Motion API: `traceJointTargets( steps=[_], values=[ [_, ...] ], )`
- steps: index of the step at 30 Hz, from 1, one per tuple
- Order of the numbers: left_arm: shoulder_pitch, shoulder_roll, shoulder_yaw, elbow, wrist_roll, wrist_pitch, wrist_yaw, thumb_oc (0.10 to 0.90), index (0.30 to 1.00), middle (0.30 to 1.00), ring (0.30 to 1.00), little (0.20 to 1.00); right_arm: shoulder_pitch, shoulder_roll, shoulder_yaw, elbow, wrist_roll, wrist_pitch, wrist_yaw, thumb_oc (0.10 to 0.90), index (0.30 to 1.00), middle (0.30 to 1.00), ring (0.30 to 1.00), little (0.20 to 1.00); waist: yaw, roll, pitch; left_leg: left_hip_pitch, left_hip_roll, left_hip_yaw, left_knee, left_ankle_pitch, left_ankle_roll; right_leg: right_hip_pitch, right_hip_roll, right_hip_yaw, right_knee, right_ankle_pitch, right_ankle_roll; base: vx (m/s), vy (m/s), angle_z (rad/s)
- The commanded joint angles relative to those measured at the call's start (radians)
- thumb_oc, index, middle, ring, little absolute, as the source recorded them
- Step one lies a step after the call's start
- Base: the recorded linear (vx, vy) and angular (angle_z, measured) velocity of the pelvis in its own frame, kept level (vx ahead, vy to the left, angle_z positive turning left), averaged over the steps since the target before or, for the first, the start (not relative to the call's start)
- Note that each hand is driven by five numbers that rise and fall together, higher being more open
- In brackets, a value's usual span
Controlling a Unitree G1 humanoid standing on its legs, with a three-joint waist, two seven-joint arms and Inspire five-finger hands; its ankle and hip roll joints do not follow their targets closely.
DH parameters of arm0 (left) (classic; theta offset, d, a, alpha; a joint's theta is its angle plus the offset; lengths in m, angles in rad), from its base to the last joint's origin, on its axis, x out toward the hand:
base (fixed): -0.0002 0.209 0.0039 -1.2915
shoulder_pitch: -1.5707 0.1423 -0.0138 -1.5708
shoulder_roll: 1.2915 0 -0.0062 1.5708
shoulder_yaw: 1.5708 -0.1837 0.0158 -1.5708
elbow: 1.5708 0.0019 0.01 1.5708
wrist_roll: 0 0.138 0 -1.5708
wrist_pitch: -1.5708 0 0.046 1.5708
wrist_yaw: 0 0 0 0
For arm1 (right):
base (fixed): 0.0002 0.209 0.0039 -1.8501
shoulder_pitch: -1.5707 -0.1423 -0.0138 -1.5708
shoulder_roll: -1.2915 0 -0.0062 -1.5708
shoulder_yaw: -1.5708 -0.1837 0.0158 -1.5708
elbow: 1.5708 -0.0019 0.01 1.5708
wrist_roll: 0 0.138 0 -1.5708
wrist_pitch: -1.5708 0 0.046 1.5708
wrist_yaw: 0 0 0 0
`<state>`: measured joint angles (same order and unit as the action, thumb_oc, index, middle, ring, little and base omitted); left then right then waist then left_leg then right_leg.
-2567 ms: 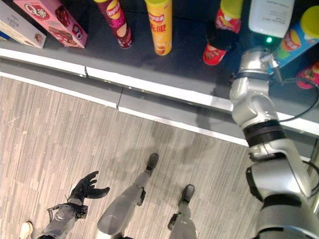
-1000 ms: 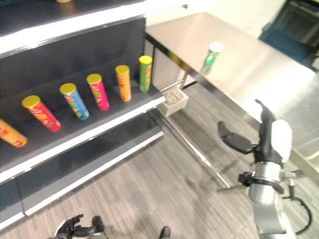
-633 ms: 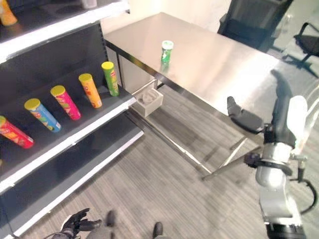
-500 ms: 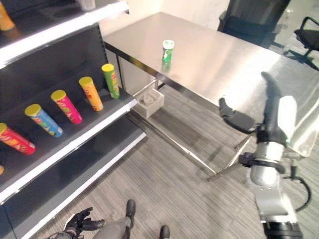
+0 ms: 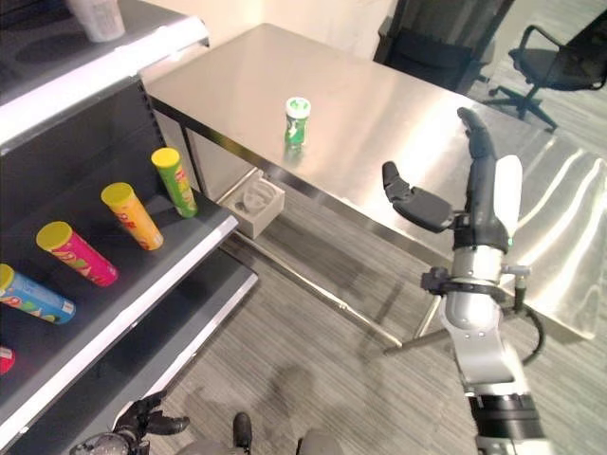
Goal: Put the goods on the table back onto the shelves and tidy them up.
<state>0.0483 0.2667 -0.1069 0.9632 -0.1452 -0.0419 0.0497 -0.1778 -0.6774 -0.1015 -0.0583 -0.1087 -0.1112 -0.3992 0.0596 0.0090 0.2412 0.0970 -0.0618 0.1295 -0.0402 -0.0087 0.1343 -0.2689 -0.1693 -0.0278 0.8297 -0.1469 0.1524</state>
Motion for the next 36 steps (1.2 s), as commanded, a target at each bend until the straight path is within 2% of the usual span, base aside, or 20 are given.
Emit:
traceJointTargets(
  steps=[1, 3, 4, 5, 6, 8, 10, 11, 14, 18, 19, 20, 22, 23, 24, 27, 36],
  values=[
    [0.044, 0.044, -0.012, -0.022, 0.023, -0.038, 0.002, 0.8, 0.9, 0.9, 0.9, 0.9, -0.099, -0.069, -0.116, -0.05, 0.017, -0.071, -0.038, 0.8, 0.9, 0.9, 0.9, 0.9, -0.01, 0.003, -0.056, -0.058, 0.005, -0.124, -0.027, -0.004, -0.105, 0.055, 0.016, -0.017, -0.544, 0.134, -0.002, 0.3, -0.224, 0.68],
    [0.027, 0.046, -0.009, -0.016, 0.024, -0.042, 0.004, 0.8, 0.9, 0.9, 0.9, 0.9, -0.071, -0.052, -0.143, -0.061, 0.027, -0.078, -0.044, 0.8, 0.9, 0.9, 0.9, 0.9, -0.031, -0.01, -0.056, -0.039, -0.003, -0.165, -0.036, -0.021, -0.113, 0.062, 0.039, 0.041, -0.726, 0.193, 0.023, 0.32, -0.238, 0.64],
    [0.017, 0.048, -0.013, -0.003, 0.033, -0.037, 0.009, 0.8, 0.9, 0.9, 0.9, 0.9, -0.054, -0.039, -0.147, -0.054, 0.031, -0.079, -0.053, 0.8, 0.9, 0.9, 0.9, 0.9, -0.044, -0.015, -0.058, -0.025, 0.0, -0.19, -0.042, -0.029, -0.118, 0.064, 0.055, 0.084, -0.777, 0.216, 0.035, 0.27, -0.229, 1.12],
    [0.017, 0.042, -0.001, -0.002, 0.034, -0.04, 0.008, 0.8, 0.9, 0.9, 0.9, 0.9, -0.018, -0.035, -0.166, -0.077, 0.047, -0.08, -0.027, 0.8, 0.9, 0.9, 0.9, 0.9, -0.053, -0.034, -0.068, -0.011, -0.004, -0.227, -0.04, -0.042, -0.12, 0.096, 0.062, 0.131, -0.808, 0.24, 0.038, 0.26, -0.228, 1.65],
    [0.018, 0.041, 0.003, 0.004, 0.034, -0.044, 0.014, 0.8, 0.9, 0.9, 0.9, 0.9, -0.001, -0.027, -0.175, -0.091, 0.072, -0.087, -0.009, 0.8, 0.9, 0.9, 0.9, 0.9, -0.055, -0.043, -0.076, -0.006, -0.001, -0.239, -0.035, -0.048, -0.123, 0.112, 0.059, 0.138, -0.815, 0.252, 0.039, 0.24, -0.261, 1.94],
    [0.03, 0.041, 0.007, 0.009, 0.019, -0.043, 0.006, 0.8, 0.9, 0.9, 0.9, 0.9, 0.023, -0.04, -0.173, -0.075, 0.143, -0.1, 0.041, 0.8, 0.9, 0.9, 0.9, 0.9, -0.05, -0.055, -0.092, -0.007, 0.029, -0.261, -0.015, -0.06, -0.142, 0.148, 0.06, 0.107, -0.829, 0.247, 0.026, 0.2, -0.338, 1.49],
    [0.035, 0.041, 0.008, 0.018, 0.018, -0.042, 0.004, 0.8, 0.9, 0.9, 0.9, 0.9, 0.031, -0.058, -0.165, -0.061, 0.143, -0.094, 0.054, 0.8, 0.9, 0.9, 0.9, 0.9, -0.056, -0.057, -0.098, -0.009, 0.044, -0.269, -0.01, -0.063, -0.153, 0.161, 0.063, 0.089, -0.836, 0.241, 0.02, 0.1, -0.254, 0.51],
    [0.046, 0.042, 0.009, 0.019, 0.013, -0.04, -0.003, 0.8, 0.9, 0.9, 0.9, 0.9, 0.054, -0.081, -0.163, -0.04, 0.167, -0.087, 0.081, 0.8, 0.9, 0.9, 0.9, 0.9, -0.051, -0.063, -0.107, -0.011, 0.068, -0.28, -0.004, -0.062, -0.171, 0.184, 0.071, 0.062, -0.841, 0.224, 0.009, 0.09, -0.254, 0.38],
    [0.058, 0.039, 0.002, 0.037, 0.012, -0.035, -0.011, 0.8, 0.9, 0.9, 0.9, 0.9, 0.071, -0.105, -0.145, -0.001, 0.22, -0.095, 0.125, 0.8, 0.9, 0.9, 0.9, 0.9, -0.051, -0.06, -0.117, -0.011, 0.12, -0.302, -0.007, -0.051, -0.21, 0.223, 0.091, -0.003, -0.85, 0.191, -0.012, 0.1, -0.32, 0.55],
    [0.058, 0.041, -0.001, 0.035, 0.007, -0.034, -0.015, 0.8, 0.9, 0.9, 0.9, 0.9, 0.068, -0.128, -0.125, 0.022, 0.232, -0.096, 0.143, 0.8, 0.9, 0.9, 0.9, 0.9, -0.053, -0.057, -0.112, -0.026, 0.145, -0.318, -0.011, -0.03, -0.235, 0.243, 0.104, -0.046, -0.858, 0.172, -0.024, 0.02, -0.172, 0.48],
    [0.051, 0.04, -0.003, 0.039, 0.006, -0.035, -0.013, 0.8, 0.9, 0.9, 0.9, 0.9, 0.071, -0.135, -0.122, 0.023, 0.233, -0.099, 0.148, 0.8, 0.9, 0.9, 0.9, 0.9, -0.056, -0.059, -0.109, -0.037, 0.154, -0.313, -0.011, -0.019, -0.245, 0.249, 0.104, -0.064, -0.861, 0.165, -0.027, -0.02, -0.113, 0.39],
    [0.038, 0.037, -0.001, 0.038, 0.009, -0.032, -0.01, 0.8, 0.9, 0.9, 0.9, 0.9, 0.102, -0.145, -0.142, 0.018, 0.23, -0.095, 0.152, 0.8, 0.9, 0.9, 0.9, 0.9, -0.074, -0.065, -0.102, -0.072, 0.175, -0.231, 0.006, -0.003, -0.248, 0.264, 0.086, -0.105, -0.866, 0.157, -0.024, -0.06, -0.101, 0.41],
    [0.021, 0.037, -0.005, 0.032, 0.015, -0.03, -0.009, 0.8, 0.9, 0.9, 0.9, 0.9, 0.125, -0.146, -0.163, 0.009, 0.231, -0.094, 0.151, 0.8, 0.9, 0.9, 0.9, 0.9, -0.097, -0.069, -0.089, -0.119, 0.193, -0.067, 0.039, 0.018, -0.239, 0.27, 0.065, -0.143, -0.866, 0.157, -0.016, -0.09, -0.033, 0.7],
    [0.021, 0.037, -0.005, 0.032, 0.016, -0.029, -0.009, 0.8, 0.9, 0.9, 0.9, 0.9, 0.126, -0.146, -0.164, 0.008, 0.231, -0.094, 0.151, 0.8, 0.9, 0.9, 0.9, 0.9, -0.094, -0.07, -0.089, -0.12, 0.193, -0.065, 0.042, 0.017, -0.239, 0.268, 0.064, -0.14, -0.866, 0.157, -0.016, -0.07, -0.017, 1.19],
    [0.021, 0.038, -0.002, 0.028, 0.02, -0.028, -0.012, 0.8, 0.9, 0.9, 0.9, 0.9, 0.134, -0.147, -0.169, 0.002, 0.229, -0.09, 0.156, 0.8, 0.9, 0.9, 0.9, 0.9, -0.097, -0.065, -0.09, -0.124, 0.198, -0.019, 0.04, 0.017, -0.235, 0.267, 0.066, -0.143, -0.867, 0.157, -0.016, -0.02, 0.0, 1.03],
    [0.043, 0.021, 0.004, 0.05, 0.051, -0.028, -0.019, 0.8, 0.9, 0.9, 0.9, 0.9, 0.165, -0.149, -0.154, 0.008, 0.229, -0.08, 0.203, 0.8, 0.9, 0.9, 0.9, 0.9, -0.099, -0.047, -0.111, -0.088, 0.184, 0.01, -0.007, 0.018, -0.229, 0.281, 0.072, -0.139, -0.881, 0.159, -0.015, 0.05, 0.043, -0.06],
    [0.047, 0.019, 0.012, 0.059, 0.051, -0.029, -0.009, 0.8, 0.9, 0.9, 0.9, 0.9, 0.16, -0.139, -0.092, 0.057, 0.193, -0.053, 0.217, 0.8, 0.9, 0.9, 0.9, 0.9, -0.095, -0.037, -0.129, -0.047, 0.168, 0.024, -0.04, 0.012, -0.22, 0.282, 0.054, -0.123, -0.876, 0.161, -0.011, 0.03, 0.052, -0.13]
  ],
)
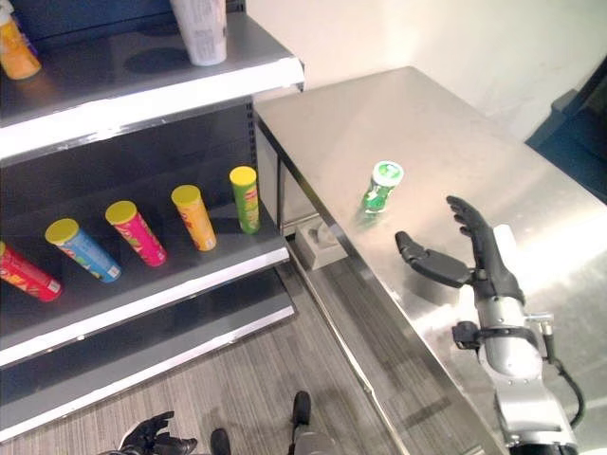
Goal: Put the goods on the table back onto the shelves and tidy them up.
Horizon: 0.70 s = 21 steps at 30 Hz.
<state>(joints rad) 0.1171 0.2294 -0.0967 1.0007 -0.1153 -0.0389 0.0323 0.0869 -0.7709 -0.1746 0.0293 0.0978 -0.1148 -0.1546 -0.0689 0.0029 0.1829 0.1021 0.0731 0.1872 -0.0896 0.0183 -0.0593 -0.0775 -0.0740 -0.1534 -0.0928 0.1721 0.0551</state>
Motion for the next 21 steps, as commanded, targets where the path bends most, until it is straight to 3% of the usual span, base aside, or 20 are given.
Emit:
traceJointTargets(
  steps=[1, 21],
  values=[
    [-0.023, 0.056, 0.002, 0.021, 0.022, -0.032, 0.009, 0.8, 0.9, 0.9, 0.9, 0.9, -0.109, -0.046, -0.014, -0.023, -0.021, -0.045, -0.031, 0.8, 0.9, 0.9, 0.9, 0.9, 0.035, -0.03, -0.073, -0.049, 0.031, -0.033, 0.007, -0.016, -0.025, 0.092, -0.044, 0.003, 0.047, -0.157, 0.088, 0.01, 0.037, -0.07],
    [0.019, 0.064, -0.013, 0.033, 0.005, -0.024, 0.015, 0.8, 0.9, 0.9, 0.9, 0.9, -0.312, -0.066, 0.16, 0.216, -0.021, 0.007, -0.064, 0.8, 0.9, 0.9, 0.9, 0.9, 0.092, -0.018, -0.063, -0.061, 0.004, -0.097, 0.002, -0.014, -0.022, 0.106, -0.072, -0.032, 0.042, -0.149, 0.099, 0.01, 0.006, 0.07]
  ],
)
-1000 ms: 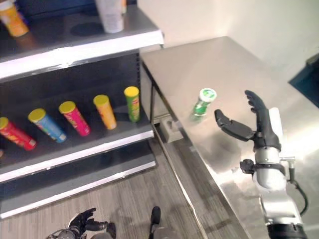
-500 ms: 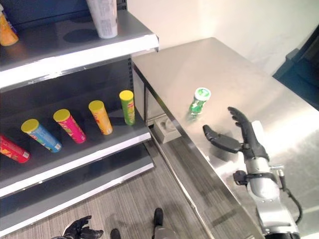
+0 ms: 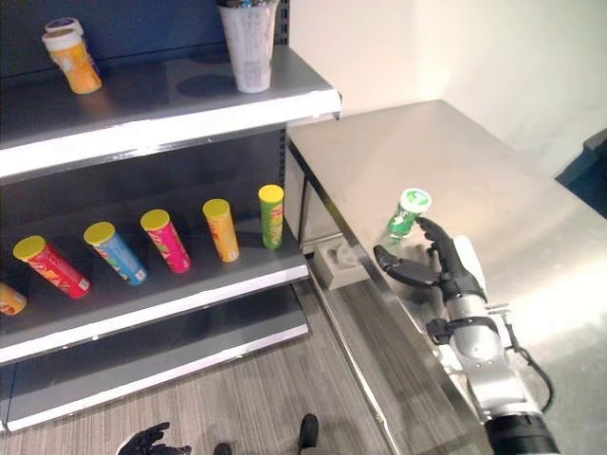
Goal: Put the goods on the table back onto the shelves and tidy them up.
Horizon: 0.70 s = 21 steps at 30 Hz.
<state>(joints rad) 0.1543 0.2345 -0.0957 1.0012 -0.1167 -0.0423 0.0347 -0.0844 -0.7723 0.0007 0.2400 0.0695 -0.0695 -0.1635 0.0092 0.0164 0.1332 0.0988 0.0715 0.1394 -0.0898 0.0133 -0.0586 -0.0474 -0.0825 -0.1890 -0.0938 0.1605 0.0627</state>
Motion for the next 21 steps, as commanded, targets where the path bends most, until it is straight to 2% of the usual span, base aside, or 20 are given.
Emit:
traceJointTargets(
  steps=[1, 19, 20, 21],
  values=[
    [-0.018, 0.059, -0.018, 0.035, 0.006, -0.021, 0.012, 0.8, 0.9, 0.9, 0.9, 0.9, -0.158, -0.064, -0.002, 0.021, 0.009, -0.037, -0.056, 0.8, 0.9, 0.9, 0.9, 0.9, 0.018, -0.033, -0.012, -0.061, 0.005, -0.052, 0.003, -0.008, -0.024, 0.077, -0.064, 0.001, 0.042, -0.137, 0.092, 0.02, -0.027, 0.09],
    [-0.011, 0.058, -0.05, 0.024, -0.038, -0.022, 0.023, 0.8, 0.9, 0.9, 0.9, 0.9, -0.402, -0.02, 0.142, 0.298, 0.012, -0.003, -0.129, 0.8, 0.9, 0.9, 0.9, 0.9, 0.059, -0.033, 0.001, -0.072, 0.006, -0.09, 0.003, -0.004, -0.028, 0.089, -0.062, -0.031, 0.028, -0.137, 0.089, 0.01, -0.015, 0.08],
    [-0.01, 0.058, -0.056, 0.025, -0.04, -0.022, 0.026, 0.8, 0.9, 0.9, 0.9, 0.9, -0.42, -0.011, 0.148, 0.325, 0.007, 0.003, -0.14, 0.4, 0.3, 0.3, 0.3, 0.3, 0.061, -0.033, 0.001, -0.072, 0.006, -0.092, 0.003, -0.004, -0.028, 0.09, -0.061, -0.031, 0.028, -0.137, 0.089, 0.0, 0.002, 0.03],
    [-0.01, 0.058, -0.056, 0.025, -0.04, -0.022, 0.026, 0.8, 0.9, 0.9, 0.9, 0.9, -0.421, -0.011, 0.149, 0.326, 0.008, 0.003, -0.14, 0.4, 0.3, 0.3, 0.3, 0.3, 0.06, -0.033, 0.001, -0.072, 0.006, -0.092, 0.003, -0.004, -0.028, 0.09, -0.061, -0.031, 0.027, -0.137, 0.089, 0.0, 0.0, 0.0]
  ],
)
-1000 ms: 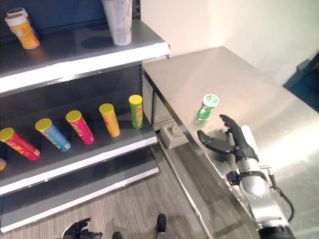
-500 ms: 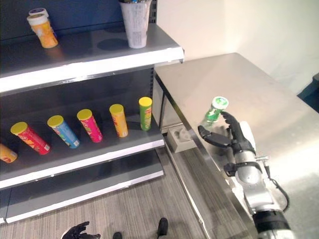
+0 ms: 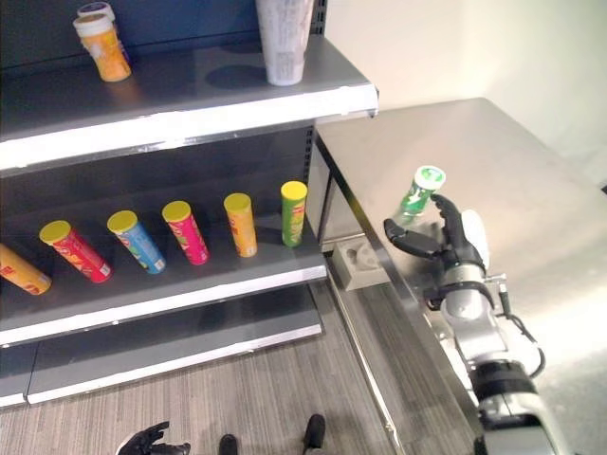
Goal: Put the goods on the table back onto the shelves and tidy them up.
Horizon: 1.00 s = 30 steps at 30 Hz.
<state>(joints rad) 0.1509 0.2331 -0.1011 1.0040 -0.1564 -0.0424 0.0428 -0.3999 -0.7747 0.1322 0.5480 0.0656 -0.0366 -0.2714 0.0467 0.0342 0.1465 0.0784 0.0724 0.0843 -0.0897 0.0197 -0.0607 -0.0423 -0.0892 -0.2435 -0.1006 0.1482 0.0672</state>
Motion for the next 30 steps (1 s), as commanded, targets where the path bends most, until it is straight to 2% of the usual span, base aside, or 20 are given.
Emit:
traceJointTargets(
  steps=[1, 7, 12, 18, 19, 21, 22, 30],
  values=[
    [-0.008, 0.059, -0.052, 0.021, -0.002, -0.022, 0.018, 0.8, 0.9, 0.9, 0.9, 0.9, -0.117, -0.008, 0.023, 0.034, 0.01, -0.029, -0.036, 0.4, 0.3, 0.3, 0.3, 0.3, 0.024, -0.051, -0.012, -0.051, 0.005, -0.038, 0.002, -0.01, -0.026, 0.085, -0.054, 0.023, 0.034, -0.124, 0.084, 0.0, 0.0, 0.0],
    [-0.017, 0.06, -0.051, 0.021, -0.004, -0.019, 0.024, 0.8, 0.9, 0.9, 0.9, 0.9, -0.124, -0.007, 0.011, 0.02, -0.019, -0.023, -0.064, 0.4, 0.3, 0.3, 0.3, 0.3, 0.021, -0.055, -0.012, -0.047, 0.007, -0.035, 0.002, -0.015, -0.025, 0.09, -0.053, 0.025, 0.029, -0.124, 0.085, 0.0, 0.0, 0.0],
    [-0.019, 0.064, -0.023, 0.015, 0.015, -0.016, 0.022, 0.8, 0.9, 0.9, 0.9, 0.9, 0.012, -0.044, -0.132, -0.162, -0.057, -0.042, -0.102, 0.4, 0.3, 0.3, 0.3, 0.3, 0.006, -0.054, -0.019, -0.034, 0.007, -0.028, 0.002, -0.026, -0.023, 0.098, -0.054, 0.027, 0.027, -0.127, 0.087, 0.01, 0.007, 0.05],
    [-0.022, 0.065, -0.013, 0.011, 0.033, -0.012, 0.023, 0.8, 0.9, 0.9, 0.9, 0.9, 0.096, -0.068, -0.277, -0.304, -0.068, -0.072, -0.148, 0.4, 0.3, 0.3, 0.3, 0.3, -0.005, -0.056, -0.026, -0.025, 0.009, -0.021, 0.002, -0.035, -0.022, 0.103, -0.054, 0.031, 0.025, -0.129, 0.089, 0.0, 0.001, -0.01],
    [-0.022, 0.065, -0.007, 0.001, 0.044, -0.011, 0.023, 0.8, 0.9, 0.9, 0.9, 0.9, 0.133, -0.082, -0.374, -0.406, -0.073, -0.099, -0.182, 0.4, 0.3, 0.3, 0.3, 0.3, -0.02, -0.057, -0.034, -0.02, 0.011, -0.013, 0.002, -0.041, -0.022, 0.103, -0.054, 0.037, 0.023, -0.129, 0.092, 0.02, 0.005, -0.04],
    [-0.025, 0.066, -0.009, 0.001, 0.046, -0.01, 0.022, 0.8, 0.9, 0.9, 0.9, 0.9, 0.145, -0.087, -0.401, -0.436, -0.075, -0.102, -0.186, 0.4, 0.3, 0.3, 0.3, 0.3, -0.021, -0.058, -0.035, -0.018, 0.012, -0.01, 0.002, -0.042, -0.022, 0.103, -0.053, 0.041, 0.023, -0.129, 0.092, 0.01, 0.002, -0.04],
    [-0.027, 0.065, -0.006, -0.003, 0.05, -0.008, 0.023, 0.8, 0.9, 0.9, 0.9, 0.9, 0.158, -0.102, -0.448, -0.511, -0.093, -0.112, -0.199, 0.4, 0.3, 0.3, 0.3, 0.3, -0.033, -0.059, -0.041, -0.014, 0.015, -0.003, 0.002, -0.047, -0.023, 0.102, -0.052, 0.046, 0.021, -0.13, 0.092, 0.01, 0.003, -0.16],
    [-0.035, 0.065, -0.007, -0.007, 0.059, -0.009, 0.025, 0.8, 0.9, 0.9, 0.9, 0.9, 0.176, -0.125, -0.515, -0.615, -0.132, -0.125, -0.218, 0.4, 0.3, 0.3, 0.3, 0.3, -0.048, -0.063, -0.053, -0.007, 0.02, 0.008, 0.002, -0.055, -0.024, 0.1, -0.045, 0.06, 0.02, -0.132, 0.093, 0.01, -0.006, -0.1]
  ],
)
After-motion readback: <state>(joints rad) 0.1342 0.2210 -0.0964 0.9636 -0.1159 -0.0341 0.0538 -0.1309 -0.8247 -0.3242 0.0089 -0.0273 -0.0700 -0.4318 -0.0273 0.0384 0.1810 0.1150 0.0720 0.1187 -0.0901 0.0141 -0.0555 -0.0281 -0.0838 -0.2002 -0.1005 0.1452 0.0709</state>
